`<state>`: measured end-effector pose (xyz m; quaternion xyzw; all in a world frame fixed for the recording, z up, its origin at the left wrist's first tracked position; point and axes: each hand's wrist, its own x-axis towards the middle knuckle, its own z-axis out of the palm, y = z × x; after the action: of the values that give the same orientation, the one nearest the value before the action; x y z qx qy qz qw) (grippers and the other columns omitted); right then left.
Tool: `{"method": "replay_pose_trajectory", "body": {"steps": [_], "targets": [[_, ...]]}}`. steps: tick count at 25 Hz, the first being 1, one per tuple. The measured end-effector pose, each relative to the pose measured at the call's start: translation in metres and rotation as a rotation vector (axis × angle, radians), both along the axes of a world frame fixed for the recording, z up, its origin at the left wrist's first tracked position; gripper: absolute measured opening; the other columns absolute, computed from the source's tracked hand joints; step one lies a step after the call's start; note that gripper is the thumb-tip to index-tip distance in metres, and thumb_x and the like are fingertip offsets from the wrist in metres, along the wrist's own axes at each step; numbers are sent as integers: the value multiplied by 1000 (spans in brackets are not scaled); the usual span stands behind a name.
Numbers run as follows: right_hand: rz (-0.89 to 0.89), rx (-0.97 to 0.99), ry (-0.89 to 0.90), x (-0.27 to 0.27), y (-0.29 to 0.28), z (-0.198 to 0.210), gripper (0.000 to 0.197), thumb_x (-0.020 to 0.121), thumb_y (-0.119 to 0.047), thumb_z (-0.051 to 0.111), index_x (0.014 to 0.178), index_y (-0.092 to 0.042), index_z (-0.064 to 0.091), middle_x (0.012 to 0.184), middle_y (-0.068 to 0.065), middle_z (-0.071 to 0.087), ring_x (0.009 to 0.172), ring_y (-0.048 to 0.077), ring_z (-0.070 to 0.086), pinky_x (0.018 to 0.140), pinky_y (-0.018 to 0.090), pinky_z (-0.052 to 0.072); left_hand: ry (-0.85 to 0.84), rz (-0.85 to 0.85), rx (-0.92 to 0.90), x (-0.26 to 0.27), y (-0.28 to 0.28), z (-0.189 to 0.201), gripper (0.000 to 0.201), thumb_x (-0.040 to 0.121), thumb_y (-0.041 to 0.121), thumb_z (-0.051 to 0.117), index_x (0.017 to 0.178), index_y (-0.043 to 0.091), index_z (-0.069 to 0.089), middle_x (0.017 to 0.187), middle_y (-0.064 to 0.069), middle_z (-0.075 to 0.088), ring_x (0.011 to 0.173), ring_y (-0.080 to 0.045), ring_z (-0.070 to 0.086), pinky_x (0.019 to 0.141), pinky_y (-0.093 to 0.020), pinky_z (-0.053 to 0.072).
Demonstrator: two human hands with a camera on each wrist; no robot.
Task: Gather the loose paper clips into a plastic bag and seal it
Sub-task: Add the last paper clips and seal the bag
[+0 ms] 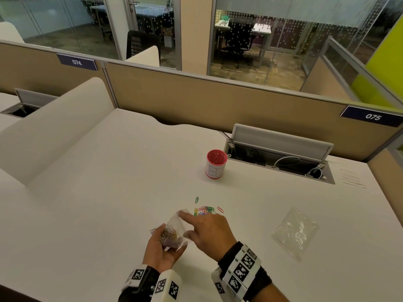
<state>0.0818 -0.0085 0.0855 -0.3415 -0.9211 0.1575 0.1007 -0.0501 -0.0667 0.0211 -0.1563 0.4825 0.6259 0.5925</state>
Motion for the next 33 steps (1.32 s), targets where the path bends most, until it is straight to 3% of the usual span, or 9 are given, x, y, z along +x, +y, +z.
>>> {"method": "replay_pose_trajectory", "body": {"steps": [4,7,9,11,14,18,24,28,33], "targets": [[-29,-134,16,-1,1,10,54,81,-51,63,131,-39,44,100,-7,68,85,14,61,74,31,46,-44,31,-1,-9,0,-8,14,90,23,58,96,10,55,105,-18,54,87,-38,58,66,-54,54],[-86,-241,286,-1,5,5,36,77,-44,69,111,-33,61,92,-13,65,66,4,56,72,25,50,-92,60,5,-17,0,-14,25,88,24,58,108,9,55,110,-19,54,90,-40,58,68,-56,53],[-261,-335,440,7,21,-12,28,73,-37,76,98,-29,66,89,-13,65,68,7,61,72,26,52,-109,78,-1,-22,1,-16,28,88,25,55,109,7,56,111,-18,54,91,-40,57,68,-58,52],[-436,-405,292,22,44,-37,44,69,-41,79,108,-28,62,103,-8,64,86,12,63,81,32,52,-113,83,-5,-26,2,-16,24,90,27,53,102,7,57,108,-17,55,91,-39,56,65,-58,51],[-516,-499,-247,42,66,-84,92,63,-54,79,140,-28,35,135,1,43,120,24,49,96,36,45,-110,75,-9,-34,3,-18,24,91,30,52,104,11,57,107,-15,55,92,-38,55,64,-57,52],[-513,-425,-390,36,80,-114,105,61,-55,77,146,-30,21,142,4,29,127,28,34,99,40,44,-109,34,-24,-42,6,-19,27,90,30,53,108,11,56,110,-15,54,92,-36,55,65,-55,53],[-352,-363,-318,-7,85,-119,66,74,-41,70,133,-34,42,125,1,37,113,23,42,91,33,45,-144,-9,-46,-55,9,-19,29,90,30,54,108,7,56,107,-16,53,87,-35,55,62,-54,55],[-261,-221,-253,-25,74,-134,28,91,-23,57,118,-18,62,119,7,51,102,28,54,79,31,45,-165,-35,-69,-60,10,-20,30,89,32,55,105,6,57,107,-16,53,86,-35,55,61,-53,55],[-289,-169,-334,-27,76,-130,24,95,-18,49,110,-10,67,111,12,60,95,30,61,79,32,46,-182,-41,-97,-66,12,-28,38,90,31,55,116,5,54,105,-17,53,85,-33,54,62,-53,55]]}}
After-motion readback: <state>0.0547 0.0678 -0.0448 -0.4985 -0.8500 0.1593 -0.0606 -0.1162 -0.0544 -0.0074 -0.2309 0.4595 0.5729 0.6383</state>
